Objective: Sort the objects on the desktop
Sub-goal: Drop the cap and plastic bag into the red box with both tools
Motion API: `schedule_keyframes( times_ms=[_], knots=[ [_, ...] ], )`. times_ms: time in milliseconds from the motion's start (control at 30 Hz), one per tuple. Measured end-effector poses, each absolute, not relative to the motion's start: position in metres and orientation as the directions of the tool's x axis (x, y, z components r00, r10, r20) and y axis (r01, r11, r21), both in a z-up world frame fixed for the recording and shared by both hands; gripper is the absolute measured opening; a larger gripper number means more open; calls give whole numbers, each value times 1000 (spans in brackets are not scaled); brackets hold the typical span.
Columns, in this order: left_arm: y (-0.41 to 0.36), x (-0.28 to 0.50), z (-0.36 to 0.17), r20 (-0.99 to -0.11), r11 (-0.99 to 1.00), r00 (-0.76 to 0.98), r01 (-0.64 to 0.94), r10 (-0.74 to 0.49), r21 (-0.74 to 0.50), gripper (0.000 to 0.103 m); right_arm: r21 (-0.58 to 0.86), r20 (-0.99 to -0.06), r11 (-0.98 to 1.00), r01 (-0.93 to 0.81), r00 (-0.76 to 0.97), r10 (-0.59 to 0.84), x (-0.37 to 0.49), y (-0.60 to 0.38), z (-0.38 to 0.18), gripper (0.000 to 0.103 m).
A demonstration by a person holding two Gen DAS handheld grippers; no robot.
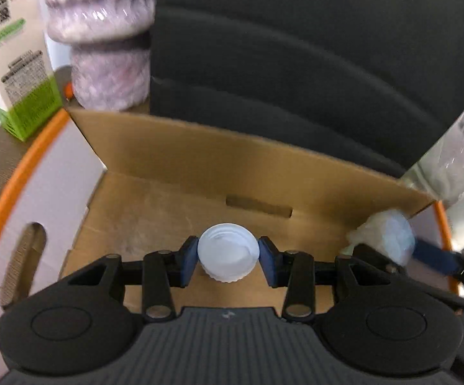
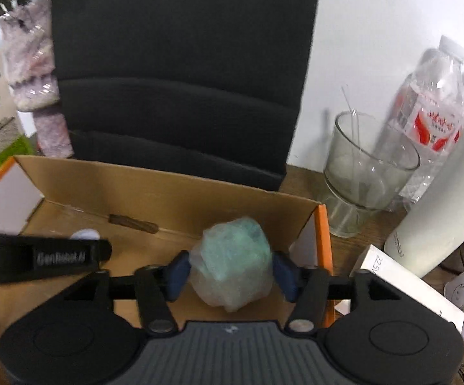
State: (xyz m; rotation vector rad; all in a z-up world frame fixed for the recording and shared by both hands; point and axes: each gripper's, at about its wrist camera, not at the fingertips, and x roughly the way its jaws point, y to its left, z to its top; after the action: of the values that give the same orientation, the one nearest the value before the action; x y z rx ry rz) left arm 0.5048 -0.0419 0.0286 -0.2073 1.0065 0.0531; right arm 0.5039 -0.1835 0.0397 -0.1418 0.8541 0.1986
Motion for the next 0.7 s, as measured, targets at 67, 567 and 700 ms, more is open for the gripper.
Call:
schedule_keyframes(
  times_ms=[67, 567, 700],
  knots=[
    [-46, 502, 30, -831, 984, 554, -122, -37, -126, 48, -30, -749, 972, -233, 650, 133, 502, -185, 41, 61],
    [-13, 380, 115, -702, 978, 711, -162, 21, -135, 101, 202, -671, 963, -181, 691, 270, 426, -226, 120, 86],
    [-8, 323, 129, -676, 989, 737, -120, 30, -87, 103, 224, -647, 951, -215, 697, 310, 376, -226, 136, 86]
  ],
)
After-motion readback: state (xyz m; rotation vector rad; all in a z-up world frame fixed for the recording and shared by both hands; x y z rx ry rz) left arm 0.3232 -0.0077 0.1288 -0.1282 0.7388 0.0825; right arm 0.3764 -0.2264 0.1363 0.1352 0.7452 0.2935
